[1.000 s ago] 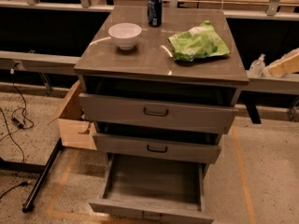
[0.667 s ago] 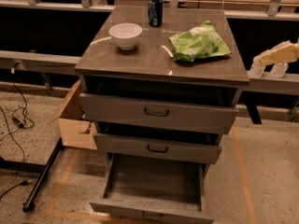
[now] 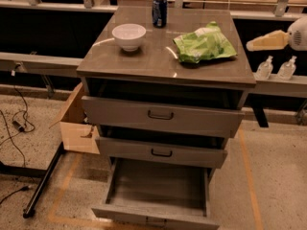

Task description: Place green rice chip bag into bottom drawer

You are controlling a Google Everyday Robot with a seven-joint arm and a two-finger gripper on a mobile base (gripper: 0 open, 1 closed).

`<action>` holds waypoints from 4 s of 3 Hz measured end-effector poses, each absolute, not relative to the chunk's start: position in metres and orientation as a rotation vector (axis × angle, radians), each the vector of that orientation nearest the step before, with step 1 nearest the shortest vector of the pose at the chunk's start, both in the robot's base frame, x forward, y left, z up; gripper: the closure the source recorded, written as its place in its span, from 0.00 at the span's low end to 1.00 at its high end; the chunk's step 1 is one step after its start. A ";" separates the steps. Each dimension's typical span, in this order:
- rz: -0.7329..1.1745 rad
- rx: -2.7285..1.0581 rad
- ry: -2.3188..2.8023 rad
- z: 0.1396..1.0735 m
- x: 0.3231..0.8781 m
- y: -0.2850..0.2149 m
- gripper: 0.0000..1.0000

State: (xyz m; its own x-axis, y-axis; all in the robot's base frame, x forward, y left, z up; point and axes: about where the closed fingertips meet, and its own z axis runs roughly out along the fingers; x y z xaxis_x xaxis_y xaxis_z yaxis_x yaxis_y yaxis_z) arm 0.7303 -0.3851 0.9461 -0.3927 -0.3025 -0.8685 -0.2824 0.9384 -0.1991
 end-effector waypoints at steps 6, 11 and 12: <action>0.463 -0.611 1.834 0.879 0.822 -0.262 0.00; 0.466 -0.678 1.823 0.868 0.830 -0.250 0.87; 0.458 -0.683 1.818 0.868 0.830 -0.249 1.00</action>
Offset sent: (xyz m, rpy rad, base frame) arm 0.0495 0.0624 -0.0242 0.2772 0.0482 0.2473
